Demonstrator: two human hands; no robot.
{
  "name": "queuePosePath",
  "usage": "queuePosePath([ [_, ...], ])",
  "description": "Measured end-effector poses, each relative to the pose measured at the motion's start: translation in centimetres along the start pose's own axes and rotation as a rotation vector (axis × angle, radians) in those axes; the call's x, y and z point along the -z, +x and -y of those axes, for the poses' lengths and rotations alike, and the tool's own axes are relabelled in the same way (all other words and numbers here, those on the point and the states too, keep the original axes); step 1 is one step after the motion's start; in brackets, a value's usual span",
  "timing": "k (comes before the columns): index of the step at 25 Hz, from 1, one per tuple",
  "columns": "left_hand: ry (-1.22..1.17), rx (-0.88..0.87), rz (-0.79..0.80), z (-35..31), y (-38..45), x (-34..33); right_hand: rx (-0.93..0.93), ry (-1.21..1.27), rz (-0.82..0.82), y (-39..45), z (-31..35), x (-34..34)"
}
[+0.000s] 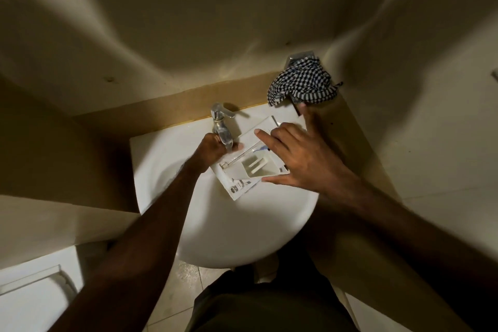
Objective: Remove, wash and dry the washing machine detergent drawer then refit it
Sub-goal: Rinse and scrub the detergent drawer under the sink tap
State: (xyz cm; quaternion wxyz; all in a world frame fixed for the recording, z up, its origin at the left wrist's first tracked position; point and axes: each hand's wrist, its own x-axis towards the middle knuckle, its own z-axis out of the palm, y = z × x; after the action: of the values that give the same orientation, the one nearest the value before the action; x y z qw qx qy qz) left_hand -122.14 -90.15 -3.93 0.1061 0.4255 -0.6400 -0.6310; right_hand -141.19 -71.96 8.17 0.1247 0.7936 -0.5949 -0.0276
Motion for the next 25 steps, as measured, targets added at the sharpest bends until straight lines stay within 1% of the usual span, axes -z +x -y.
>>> queuePosePath([
  [2, -0.039, 0.07, -0.021, 0.3, -0.3, -0.2, 0.076, 0.069, 0.0, 0.4, -1.0, -0.4],
  [3, -0.112, 0.107, -0.069, 0.7, -0.5, -0.3, 0.068, 0.123, -0.015, 0.3, -1.5, -0.6],
  [6, -0.306, 0.157, -0.281, 2.1, -1.5, -0.8, -0.053, 0.242, -0.091, -0.5, -2.9, -0.7],
  [12, -0.368, 0.207, -0.494, 2.8, -2.3, -3.6, -0.021, 0.245, -0.03, 0.8, -2.2, -0.9],
  [13, -0.377, 0.227, -0.501, 2.7, -2.3, -3.6, -0.024, 0.257, -0.032, 0.9, -2.3, -0.8],
  [14, -0.391, 0.24, -0.474, 2.8, -2.3, -3.3, -0.024, 0.261, -0.034, 0.9, -2.5, -0.8],
  [17, -0.433, 0.235, -0.257, 3.4, -2.9, -2.3, -0.036, 0.257, -0.054, 0.2, -2.7, -1.1],
  [18, -0.438, 0.237, -0.207, 3.6, -3.2, -2.1, -0.044, 0.252, -0.054, 0.0, -2.5, -1.3],
  [19, -0.436, 0.242, -0.201, 3.8, -3.3, -2.1, -0.049, 0.249, -0.049, -0.2, -2.3, -1.4],
  [20, -0.427, 0.237, -0.227, 3.9, -3.3, -2.3, -0.052, 0.245, -0.045, -0.2, -2.1, -1.5],
  [23, -0.377, 0.189, -0.362, 3.4, -2.9, -3.2, -0.089, 0.217, -0.027, 0.2, -1.7, -1.3],
  [25, -0.366, 0.198, -0.378, 2.9, -2.7, -3.5, -0.115, 0.182, -0.005, 0.2, -1.5, -1.1],
])
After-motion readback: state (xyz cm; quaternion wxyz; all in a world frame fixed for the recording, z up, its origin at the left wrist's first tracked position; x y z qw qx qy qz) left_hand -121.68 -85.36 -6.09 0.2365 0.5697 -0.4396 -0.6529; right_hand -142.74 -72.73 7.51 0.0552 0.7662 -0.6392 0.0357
